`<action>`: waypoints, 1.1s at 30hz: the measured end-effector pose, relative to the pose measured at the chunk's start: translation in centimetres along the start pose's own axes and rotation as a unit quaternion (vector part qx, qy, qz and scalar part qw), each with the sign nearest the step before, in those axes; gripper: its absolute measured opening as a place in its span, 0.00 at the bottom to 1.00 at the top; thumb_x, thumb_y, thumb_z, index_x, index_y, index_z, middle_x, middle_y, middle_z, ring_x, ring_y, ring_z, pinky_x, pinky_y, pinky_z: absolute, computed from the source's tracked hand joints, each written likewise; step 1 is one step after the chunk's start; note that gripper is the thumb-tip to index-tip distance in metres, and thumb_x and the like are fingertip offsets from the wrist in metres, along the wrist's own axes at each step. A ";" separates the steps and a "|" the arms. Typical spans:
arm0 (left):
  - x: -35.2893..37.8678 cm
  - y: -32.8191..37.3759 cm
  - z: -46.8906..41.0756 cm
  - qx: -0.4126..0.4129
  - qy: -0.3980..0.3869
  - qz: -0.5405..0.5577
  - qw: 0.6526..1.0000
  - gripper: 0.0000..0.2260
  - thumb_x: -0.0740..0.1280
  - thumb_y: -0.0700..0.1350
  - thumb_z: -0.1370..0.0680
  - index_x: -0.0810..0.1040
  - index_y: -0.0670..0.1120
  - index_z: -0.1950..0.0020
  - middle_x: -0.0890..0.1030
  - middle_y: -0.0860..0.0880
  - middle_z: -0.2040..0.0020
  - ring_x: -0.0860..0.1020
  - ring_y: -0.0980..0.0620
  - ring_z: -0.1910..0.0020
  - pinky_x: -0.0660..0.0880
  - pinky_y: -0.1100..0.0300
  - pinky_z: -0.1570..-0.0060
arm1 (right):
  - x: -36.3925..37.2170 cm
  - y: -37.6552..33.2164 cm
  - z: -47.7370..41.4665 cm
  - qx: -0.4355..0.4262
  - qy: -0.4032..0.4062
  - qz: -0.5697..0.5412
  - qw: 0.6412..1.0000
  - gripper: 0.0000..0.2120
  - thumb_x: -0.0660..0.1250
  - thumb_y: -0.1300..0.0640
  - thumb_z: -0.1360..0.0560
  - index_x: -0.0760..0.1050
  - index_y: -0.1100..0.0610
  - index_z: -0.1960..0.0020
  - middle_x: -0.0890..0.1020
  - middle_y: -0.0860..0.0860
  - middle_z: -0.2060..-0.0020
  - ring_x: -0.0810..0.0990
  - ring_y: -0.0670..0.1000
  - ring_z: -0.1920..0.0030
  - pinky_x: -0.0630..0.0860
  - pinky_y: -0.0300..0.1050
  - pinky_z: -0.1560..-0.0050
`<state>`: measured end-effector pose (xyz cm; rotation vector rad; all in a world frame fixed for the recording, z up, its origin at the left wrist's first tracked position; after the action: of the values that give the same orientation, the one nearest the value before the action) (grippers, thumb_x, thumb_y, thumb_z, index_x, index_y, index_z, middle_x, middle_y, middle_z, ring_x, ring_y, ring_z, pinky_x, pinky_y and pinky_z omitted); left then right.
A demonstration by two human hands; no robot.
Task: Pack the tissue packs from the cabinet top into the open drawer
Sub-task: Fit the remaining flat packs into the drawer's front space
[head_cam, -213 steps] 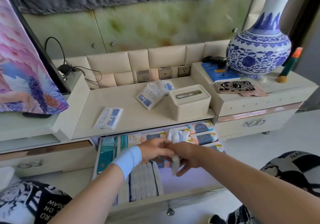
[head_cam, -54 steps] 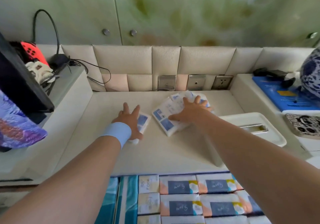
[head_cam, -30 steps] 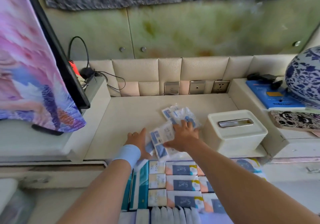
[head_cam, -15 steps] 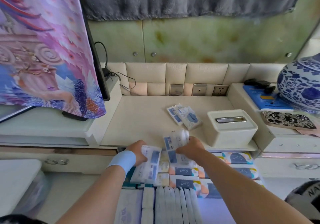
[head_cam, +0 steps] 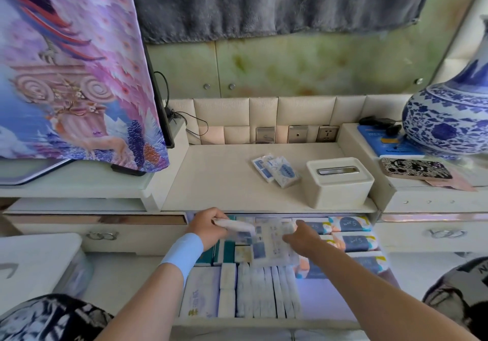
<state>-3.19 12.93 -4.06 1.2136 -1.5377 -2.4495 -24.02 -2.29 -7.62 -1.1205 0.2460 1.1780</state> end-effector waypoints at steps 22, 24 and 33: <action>8.8 9.1 1.5 -0.060 -0.249 0.364 0.895 0.17 0.57 0.38 0.19 0.76 0.47 0.34 0.82 0.40 0.42 0.82 0.41 0.47 0.80 0.49 0.53 | -7.4 2.4 3.7 -0.042 -0.053 -0.362 0.930 0.35 0.73 0.65 0.26 0.63 0.50 0.24 0.81 0.58 0.46 0.85 0.57 0.55 0.84 0.56 0.58; 9.9 9.5 1.8 -0.040 -0.256 0.331 0.908 0.16 0.60 0.41 0.19 0.75 0.47 0.31 0.82 0.42 0.40 0.80 0.41 0.42 0.78 0.46 0.46 | -6.5 2.7 3.8 -0.014 -0.072 -0.387 0.919 0.32 0.73 0.57 0.25 0.64 0.49 0.26 0.80 0.57 0.45 0.84 0.59 0.51 0.83 0.59 0.55; 11.6 8.9 0.4 -0.066 -0.345 0.227 0.908 0.14 0.58 0.51 0.17 0.80 0.47 0.40 0.83 0.45 0.42 0.81 0.47 0.46 0.73 0.52 0.45 | -6.0 3.5 3.4 0.048 -0.189 -0.426 0.883 0.09 0.64 0.63 0.24 0.74 0.62 0.44 0.82 0.58 0.57 0.83 0.55 0.60 0.80 0.47 0.62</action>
<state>-14.91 4.16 -4.18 -0.0901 -1.4832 -2.6873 -30.77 -3.34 -3.95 -0.7439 -0.4590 0.5503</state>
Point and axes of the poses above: each hand's wrist, its own z-axis away from the middle knuckle, its own x-axis out of the palm, y = z × x, the point moved 1 cm from there along -z, towards the middle knuckle
